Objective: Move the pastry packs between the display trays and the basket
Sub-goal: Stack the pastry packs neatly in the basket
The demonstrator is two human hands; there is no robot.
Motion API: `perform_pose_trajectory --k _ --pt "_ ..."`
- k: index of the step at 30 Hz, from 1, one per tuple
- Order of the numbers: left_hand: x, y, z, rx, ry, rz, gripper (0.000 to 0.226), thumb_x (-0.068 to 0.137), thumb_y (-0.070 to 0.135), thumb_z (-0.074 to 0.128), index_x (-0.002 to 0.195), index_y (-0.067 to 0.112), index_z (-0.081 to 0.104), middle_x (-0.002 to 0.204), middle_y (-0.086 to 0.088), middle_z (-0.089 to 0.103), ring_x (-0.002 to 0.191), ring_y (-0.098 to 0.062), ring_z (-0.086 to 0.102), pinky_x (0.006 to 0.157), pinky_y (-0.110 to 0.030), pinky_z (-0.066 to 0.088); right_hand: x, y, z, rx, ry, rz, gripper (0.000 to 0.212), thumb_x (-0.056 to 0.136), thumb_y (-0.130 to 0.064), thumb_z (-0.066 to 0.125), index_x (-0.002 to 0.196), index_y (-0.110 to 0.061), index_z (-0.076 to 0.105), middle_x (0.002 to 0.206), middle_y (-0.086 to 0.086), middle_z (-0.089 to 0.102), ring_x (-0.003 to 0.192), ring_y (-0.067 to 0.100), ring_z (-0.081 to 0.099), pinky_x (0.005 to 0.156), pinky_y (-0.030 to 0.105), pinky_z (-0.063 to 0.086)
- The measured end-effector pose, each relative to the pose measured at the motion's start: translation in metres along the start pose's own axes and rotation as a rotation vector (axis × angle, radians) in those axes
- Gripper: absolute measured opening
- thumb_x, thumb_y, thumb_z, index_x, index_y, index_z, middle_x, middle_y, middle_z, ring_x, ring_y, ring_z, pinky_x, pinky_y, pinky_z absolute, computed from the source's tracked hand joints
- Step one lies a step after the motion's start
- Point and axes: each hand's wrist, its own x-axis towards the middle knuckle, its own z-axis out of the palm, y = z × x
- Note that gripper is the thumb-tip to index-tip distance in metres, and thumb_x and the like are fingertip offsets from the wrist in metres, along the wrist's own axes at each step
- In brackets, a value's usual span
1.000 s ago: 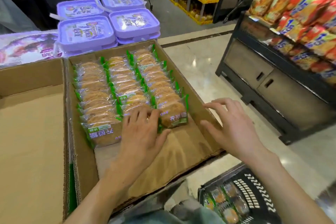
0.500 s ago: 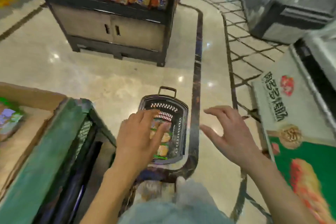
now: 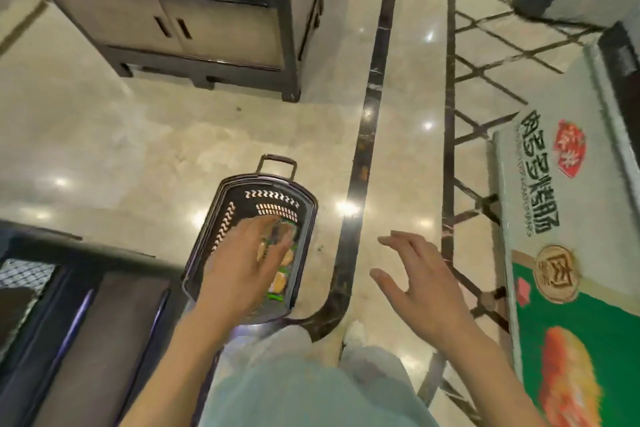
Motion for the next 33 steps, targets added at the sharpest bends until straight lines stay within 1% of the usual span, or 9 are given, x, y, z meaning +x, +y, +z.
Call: perform_pose_trajectory --k 3,8,11,15,17,20,24,29,33 --pt "0.011 -0.003 0.005 0.001 0.049 -0.13 0.043 0.097 0.052 0.06 0.131 0.026 0.058 0.123 0.006 0.063 0.112 -0.017 0.06 0.09 -0.037 0.049 0.058 0.005 -0.003 -0.01 -0.092 -0.124 0.047 0.099 -0.051 0.053 0.142 -0.034 0.047 0.147 -0.011 0.042 0.135 0.012 0.038 0.113 0.032 0.033" --pt "0.028 -0.029 0.008 -0.035 0.247 -0.429 0.051 0.093 0.059 0.045 0.13 0.025 0.057 0.123 0.009 0.062 0.112 -0.013 0.058 0.086 -0.03 0.041 0.175 -0.025 0.024 -0.149 -0.318 -0.445 0.05 0.098 -0.049 0.055 0.142 -0.027 0.049 0.145 -0.004 0.045 0.133 0.019 0.041 0.109 0.036 0.037" --pt "0.037 -0.061 0.029 -0.125 0.358 -0.599 0.05 0.097 0.06 0.045 0.129 0.024 0.056 0.122 0.006 0.063 0.111 -0.016 0.06 0.092 -0.04 0.05 0.234 -0.055 0.047 -0.262 -0.446 -0.6 0.052 0.097 -0.049 0.056 0.142 -0.025 0.049 0.145 0.0 0.045 0.132 0.022 0.043 0.106 0.037 0.039" --pt "0.073 -0.101 0.068 -0.207 0.369 -0.783 0.051 0.099 0.059 0.046 0.13 0.02 0.055 0.124 -0.002 0.063 0.116 -0.024 0.059 0.095 -0.042 0.047 0.297 -0.073 0.079 -0.379 -0.615 -0.688 0.053 0.098 -0.045 0.055 0.146 -0.027 0.043 0.149 0.003 0.04 0.136 0.024 0.036 0.111 0.035 0.031" --pt "0.094 -0.117 0.086 -0.219 0.363 -0.841 0.054 0.097 0.058 0.042 0.131 0.018 0.055 0.125 -0.004 0.062 0.119 -0.026 0.056 0.097 -0.042 0.044 0.328 -0.078 0.099 -0.417 -0.669 -0.736 0.052 0.097 -0.042 0.058 0.145 -0.027 0.043 0.147 0.005 0.042 0.134 0.027 0.038 0.11 0.038 0.032" --pt "0.113 -0.147 0.118 -0.3 0.387 -0.953 0.043 0.101 0.043 0.052 0.133 0.015 0.055 0.129 -0.005 0.059 0.122 -0.025 0.053 0.099 -0.036 0.039 0.371 -0.078 0.141 -0.487 -0.788 -0.778 0.055 0.097 -0.04 0.061 0.146 -0.023 0.044 0.144 0.008 0.045 0.13 0.031 0.044 0.107 0.041 0.037" --pt "0.124 -0.191 0.178 -0.348 0.38 -1.073 0.04 0.101 0.038 0.056 0.135 0.016 0.053 0.129 -0.005 0.055 0.122 -0.023 0.05 0.099 -0.037 0.039 0.424 -0.054 0.225 -0.577 -0.943 -0.795 0.055 0.097 -0.038 0.061 0.146 -0.019 0.044 0.142 0.008 0.047 0.13 0.03 0.043 0.106 0.04 0.039" --pt "0.147 -0.273 0.308 -0.388 0.364 -1.271 0.035 0.1 0.029 0.06 0.129 0.009 0.058 0.123 -0.015 0.059 0.115 -0.03 0.054 0.098 -0.038 0.038 0.473 0.001 0.408 -0.663 -1.159 -0.656 0.057 0.098 -0.03 0.063 0.147 -0.015 0.039 0.142 0.011 0.046 0.13 0.032 0.044 0.105 0.043 0.042" --pt "0.17 -0.345 0.414 -0.418 0.283 -1.307 0.051 0.099 0.044 0.047 0.133 0.007 0.053 0.127 -0.018 0.055 0.119 -0.036 0.053 0.102 -0.047 0.043 0.506 0.067 0.539 -0.74 -1.139 -0.623 0.059 0.095 -0.022 0.065 0.146 -0.014 0.038 0.145 0.013 0.041 0.128 0.037 0.046 0.106 0.045 0.043"
